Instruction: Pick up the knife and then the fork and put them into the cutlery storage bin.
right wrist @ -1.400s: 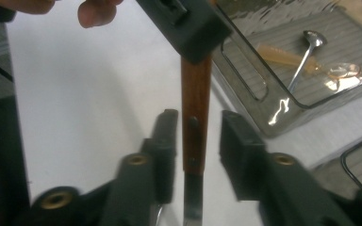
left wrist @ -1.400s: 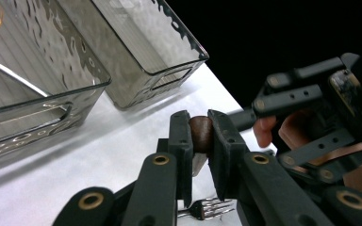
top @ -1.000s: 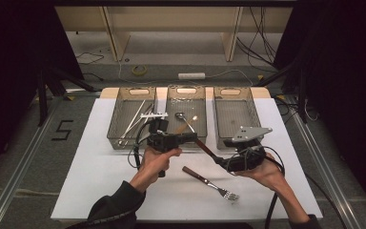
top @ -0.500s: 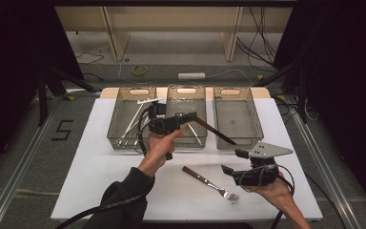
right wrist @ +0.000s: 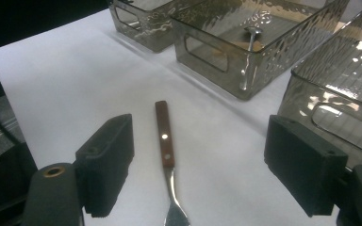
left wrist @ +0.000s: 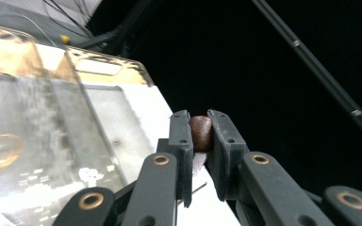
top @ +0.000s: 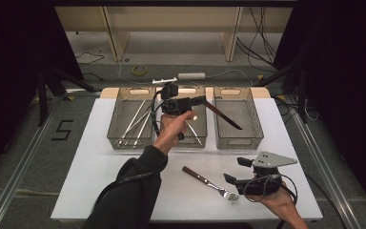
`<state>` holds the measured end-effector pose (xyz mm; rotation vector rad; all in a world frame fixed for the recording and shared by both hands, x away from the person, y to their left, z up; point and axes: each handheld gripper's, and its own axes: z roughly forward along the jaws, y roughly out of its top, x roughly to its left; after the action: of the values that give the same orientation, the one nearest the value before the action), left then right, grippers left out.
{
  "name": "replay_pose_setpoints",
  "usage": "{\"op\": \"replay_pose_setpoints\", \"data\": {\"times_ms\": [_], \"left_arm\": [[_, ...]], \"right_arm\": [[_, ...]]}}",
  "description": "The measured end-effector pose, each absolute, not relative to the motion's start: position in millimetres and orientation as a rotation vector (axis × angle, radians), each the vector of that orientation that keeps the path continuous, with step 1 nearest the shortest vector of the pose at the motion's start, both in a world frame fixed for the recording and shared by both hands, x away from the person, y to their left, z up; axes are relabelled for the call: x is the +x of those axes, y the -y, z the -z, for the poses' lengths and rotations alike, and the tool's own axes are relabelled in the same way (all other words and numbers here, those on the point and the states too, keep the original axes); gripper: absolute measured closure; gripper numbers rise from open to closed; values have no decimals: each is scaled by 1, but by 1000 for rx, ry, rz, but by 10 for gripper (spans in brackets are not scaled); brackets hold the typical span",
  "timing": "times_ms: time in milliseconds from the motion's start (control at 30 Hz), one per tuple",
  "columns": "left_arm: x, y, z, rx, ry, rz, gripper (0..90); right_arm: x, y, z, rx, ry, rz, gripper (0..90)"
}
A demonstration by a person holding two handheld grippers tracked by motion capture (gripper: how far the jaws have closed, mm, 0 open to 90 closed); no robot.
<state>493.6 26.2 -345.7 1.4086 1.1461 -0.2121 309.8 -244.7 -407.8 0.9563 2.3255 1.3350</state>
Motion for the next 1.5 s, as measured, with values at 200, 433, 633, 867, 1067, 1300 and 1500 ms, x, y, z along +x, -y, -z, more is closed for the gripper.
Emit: {"op": "replay_pose_setpoints", "data": {"times_ms": [200,433,633,867,1067,1300,1500], "left_arm": [[507,0,354,1459,-1159,211,800],[522,18,366,1500,-1196,226,798],[529,33,373,1545,-1213,223,796],[533,43,382,1581,-1223,238,794],[534,47,388,1596,-1230,240,791],[536,54,390,1609,-1233,242,788],[540,59,389,1635,-1247,204,755]], "right_arm": [[304,243,411,944,-2341,-1346,252],[303,242,413,928,-2366,-1342,252],[303,241,414,921,-2377,-1342,252],[303,240,414,910,-2387,-1338,253],[303,238,416,906,-2397,-1332,253],[303,239,415,905,-2399,-1328,253],[303,238,416,893,-2406,-1328,254]]}}
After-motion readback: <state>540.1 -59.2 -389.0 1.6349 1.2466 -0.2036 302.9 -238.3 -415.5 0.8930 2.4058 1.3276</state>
